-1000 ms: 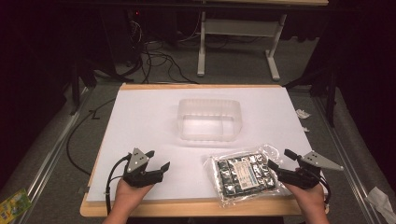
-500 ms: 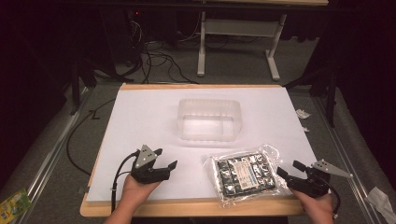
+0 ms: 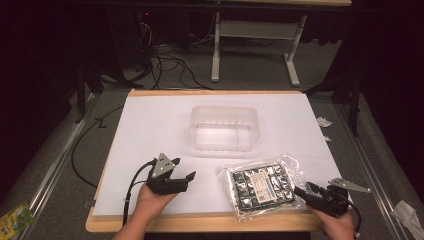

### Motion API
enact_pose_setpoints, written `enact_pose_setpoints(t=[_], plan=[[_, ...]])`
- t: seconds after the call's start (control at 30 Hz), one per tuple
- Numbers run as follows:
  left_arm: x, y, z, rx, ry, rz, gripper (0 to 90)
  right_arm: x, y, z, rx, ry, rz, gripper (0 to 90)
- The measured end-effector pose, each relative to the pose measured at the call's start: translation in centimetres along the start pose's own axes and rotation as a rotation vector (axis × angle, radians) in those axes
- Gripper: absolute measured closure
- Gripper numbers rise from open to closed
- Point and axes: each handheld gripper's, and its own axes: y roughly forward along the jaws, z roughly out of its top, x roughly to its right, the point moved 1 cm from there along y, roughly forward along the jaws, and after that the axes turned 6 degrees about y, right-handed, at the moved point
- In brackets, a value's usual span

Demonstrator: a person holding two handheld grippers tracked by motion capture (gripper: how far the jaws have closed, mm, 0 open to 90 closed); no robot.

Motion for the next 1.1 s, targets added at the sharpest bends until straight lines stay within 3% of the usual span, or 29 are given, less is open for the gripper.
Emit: enact_pose_setpoints(t=[0.1, 0.13, 0.23, 0.33, 0.37, 0.43, 0.57, 0.87, 1.1], plan=[[0.0, -0.1, 0.0, 0.001, -0.001, 0.001, 27.5, 0.0, 0.0, 0.0, -0.006, 0.019, 0.02, 56.6], [0.0, -0.1, 0.0, 0.001, -0.002, 0.001, 27.5, 0.0, 0.0, 0.0, -0.006, 0.019, 0.02, 56.6], [0.0, -0.1, 0.0, 0.001, -0.003, -0.001, 27.6, -0.1, -0.2, 0.1, 0.014, 0.007, 0.012, 74.3], [0.0, 0.0, 0.0, 0.001, -0.002, -0.002, 27.7, -0.6, -0.5, 0.2, 0.028, -0.033, -0.011, 86.7], [0.0, 0.0, 0.0, 0.001, -0.002, -0.003, 27.8, -1.1, -0.5, 0.3, 0.037, -0.073, -0.031, 89.3], [0.0, 0.0, 0.0, 0.003, -0.004, -0.004, 27.9, -1.3, -0.6, 0.4, 0.039, -0.092, -0.042, 89.5], [0.2, -0.1, 0.1, 0.009, -0.006, -0.008, 28.3, -2.4, -1.1, 1.1, 0.098, -0.153, -0.053, 90.0], [0.7, -0.1, 0.4, 0.015, 0.009, -0.019, 29.8, -4.1, -2.3, 1.8, 0.17, -0.218, -0.046, 90.0], [0.9, 0.0, 0.5, 0.016, 0.019, -0.018, 30.8, -5.0, -2.9, 2.2, 0.214, -0.236, -0.025, 90.0]])
